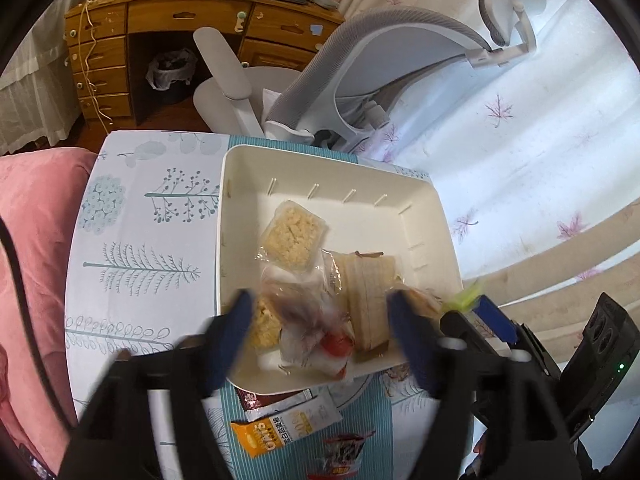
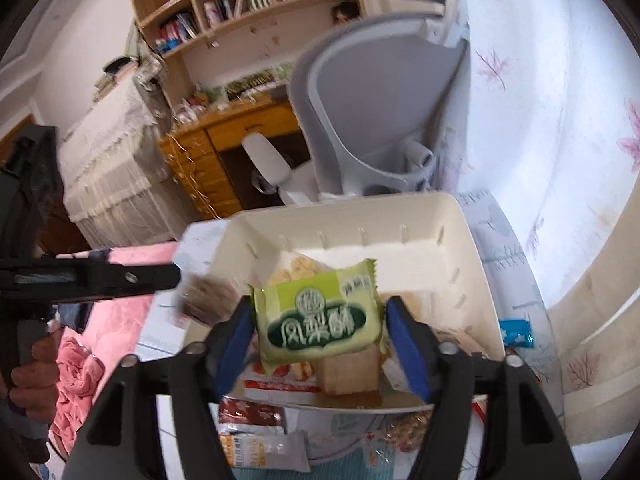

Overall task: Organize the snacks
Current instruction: 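Carry both packs over the tray and open both tools to drop them, then move both tools toward the oat bar and the red-edged jerky pack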

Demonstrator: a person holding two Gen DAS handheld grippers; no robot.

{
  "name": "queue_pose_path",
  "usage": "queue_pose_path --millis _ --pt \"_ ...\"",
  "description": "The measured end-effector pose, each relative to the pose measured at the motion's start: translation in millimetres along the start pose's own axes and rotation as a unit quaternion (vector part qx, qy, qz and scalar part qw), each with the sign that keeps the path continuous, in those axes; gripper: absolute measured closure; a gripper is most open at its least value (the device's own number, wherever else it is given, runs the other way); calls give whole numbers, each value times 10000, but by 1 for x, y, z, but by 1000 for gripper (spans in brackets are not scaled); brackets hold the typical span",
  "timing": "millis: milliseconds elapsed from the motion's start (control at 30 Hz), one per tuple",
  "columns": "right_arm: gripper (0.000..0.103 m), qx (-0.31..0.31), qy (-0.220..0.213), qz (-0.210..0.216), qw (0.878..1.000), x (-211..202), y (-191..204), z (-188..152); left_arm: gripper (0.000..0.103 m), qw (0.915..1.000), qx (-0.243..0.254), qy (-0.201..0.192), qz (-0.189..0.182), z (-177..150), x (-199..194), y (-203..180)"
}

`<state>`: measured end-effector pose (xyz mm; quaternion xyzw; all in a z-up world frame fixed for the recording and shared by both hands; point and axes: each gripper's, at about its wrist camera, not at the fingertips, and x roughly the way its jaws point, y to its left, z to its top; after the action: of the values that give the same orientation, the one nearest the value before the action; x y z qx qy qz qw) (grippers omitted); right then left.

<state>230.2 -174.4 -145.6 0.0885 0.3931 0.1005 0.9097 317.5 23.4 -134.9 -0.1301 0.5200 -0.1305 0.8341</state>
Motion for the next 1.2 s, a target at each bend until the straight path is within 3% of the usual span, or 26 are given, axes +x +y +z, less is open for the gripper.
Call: queue_pose_path --millis 300,633,867,1200 --pt "28 558 110 -87 9983 -11 -8 -8 27 10000 58 -56 45 -9 -18 9" --pt "27 1095 38 -217 9937 -44 -1 -36 27 9993 384 -33 -20 -46 -55 17" --pt "27 1467 5 -356 9885 -67 11 -67 27 9964 849 -7 -74 -75 -77 16" --pt "27 2075 208 -360 9773 -84 23 -119 27 9851 1718 13 -103 -116 -85 9"
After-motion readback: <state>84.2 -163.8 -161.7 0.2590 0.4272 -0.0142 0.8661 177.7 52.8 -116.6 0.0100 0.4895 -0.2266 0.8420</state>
